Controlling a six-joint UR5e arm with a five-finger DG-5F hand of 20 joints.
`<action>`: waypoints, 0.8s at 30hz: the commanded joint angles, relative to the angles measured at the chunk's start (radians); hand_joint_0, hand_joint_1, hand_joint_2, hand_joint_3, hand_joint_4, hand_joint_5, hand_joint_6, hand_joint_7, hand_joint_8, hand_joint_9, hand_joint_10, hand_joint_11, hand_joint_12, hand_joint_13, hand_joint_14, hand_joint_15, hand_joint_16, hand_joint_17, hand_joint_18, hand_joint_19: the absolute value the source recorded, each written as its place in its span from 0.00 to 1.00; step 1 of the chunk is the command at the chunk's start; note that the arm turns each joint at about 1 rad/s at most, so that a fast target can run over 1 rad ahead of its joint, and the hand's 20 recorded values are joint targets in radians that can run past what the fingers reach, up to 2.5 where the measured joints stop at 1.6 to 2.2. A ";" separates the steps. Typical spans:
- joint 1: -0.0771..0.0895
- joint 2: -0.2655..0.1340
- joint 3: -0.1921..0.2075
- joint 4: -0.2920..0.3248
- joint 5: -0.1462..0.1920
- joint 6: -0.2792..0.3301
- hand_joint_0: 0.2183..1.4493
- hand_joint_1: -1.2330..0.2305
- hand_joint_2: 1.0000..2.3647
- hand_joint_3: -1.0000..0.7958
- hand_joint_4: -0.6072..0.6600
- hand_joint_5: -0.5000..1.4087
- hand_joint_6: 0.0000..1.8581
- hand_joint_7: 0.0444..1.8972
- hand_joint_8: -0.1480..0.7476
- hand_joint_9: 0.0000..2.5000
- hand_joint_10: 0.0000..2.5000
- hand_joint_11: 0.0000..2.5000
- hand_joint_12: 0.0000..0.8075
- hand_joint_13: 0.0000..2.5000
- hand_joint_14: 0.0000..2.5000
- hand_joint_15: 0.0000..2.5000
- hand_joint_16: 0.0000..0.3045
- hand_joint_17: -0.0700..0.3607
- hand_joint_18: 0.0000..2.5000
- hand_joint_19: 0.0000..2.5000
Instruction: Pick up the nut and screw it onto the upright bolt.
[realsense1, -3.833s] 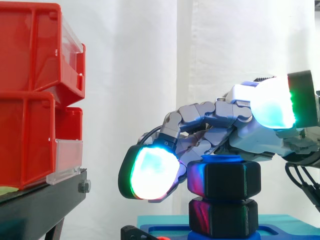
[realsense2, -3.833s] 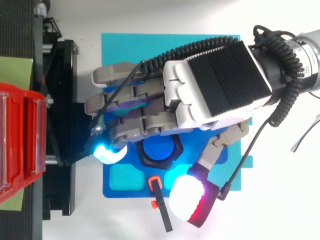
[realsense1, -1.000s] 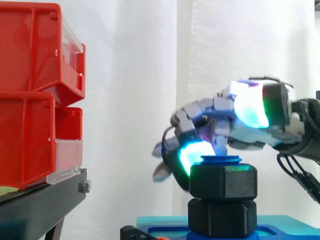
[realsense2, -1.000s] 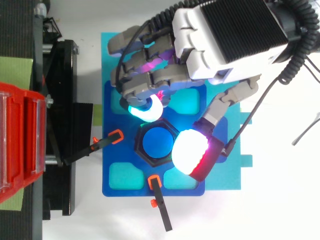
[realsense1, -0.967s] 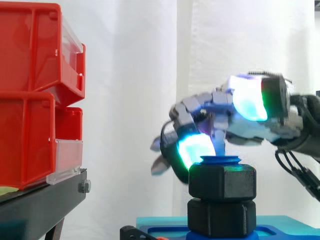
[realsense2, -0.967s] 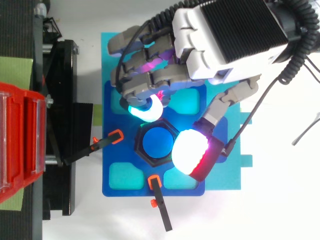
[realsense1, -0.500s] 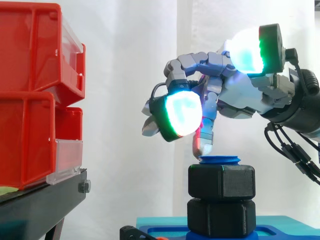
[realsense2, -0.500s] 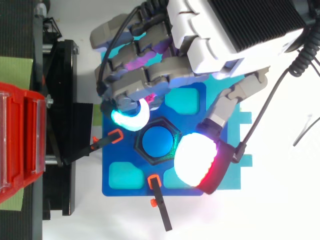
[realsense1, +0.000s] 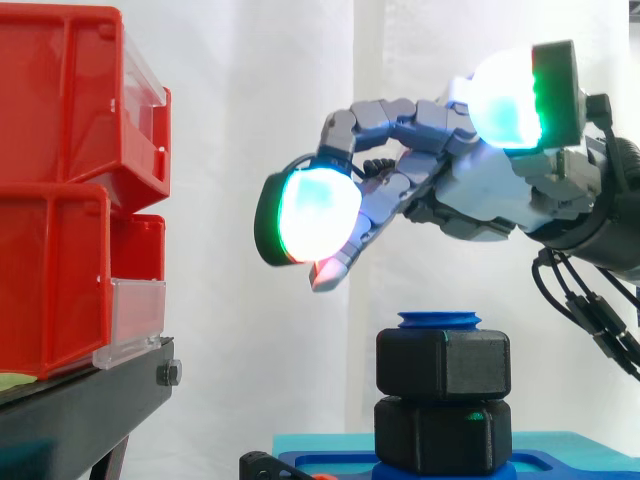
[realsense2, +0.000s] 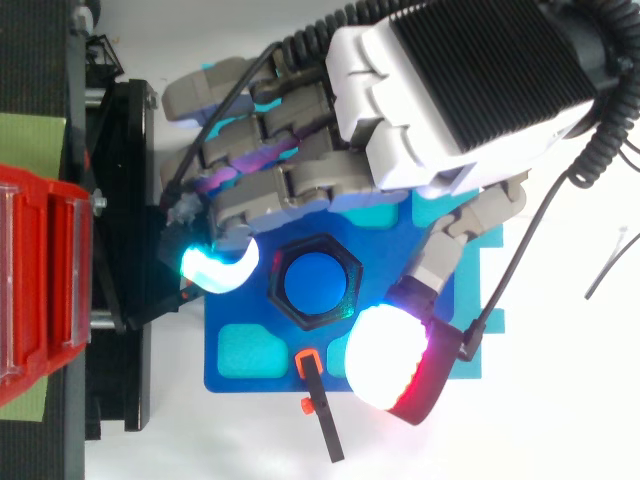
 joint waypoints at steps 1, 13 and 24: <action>0.005 0.001 -0.015 -0.004 0.003 -0.010 0.20 0.70 0.00 0.28 0.66 0.19 0.27 0.47 0.49 0.36 0.00 0.05 0.40 0.20 0.00 0.00 0.11 0.34 0.10 0.00; 0.011 0.001 -0.047 0.006 0.020 -0.008 0.19 0.69 0.00 0.28 0.65 0.19 0.27 0.45 0.48 0.34 0.00 0.04 0.39 0.17 0.00 0.00 0.11 0.33 0.07 0.00; 0.012 -0.001 -0.076 0.004 0.026 -0.011 0.19 0.69 0.00 0.28 0.65 0.19 0.27 0.45 0.48 0.34 0.00 0.04 0.39 0.17 0.00 0.00 0.11 0.33 0.06 0.00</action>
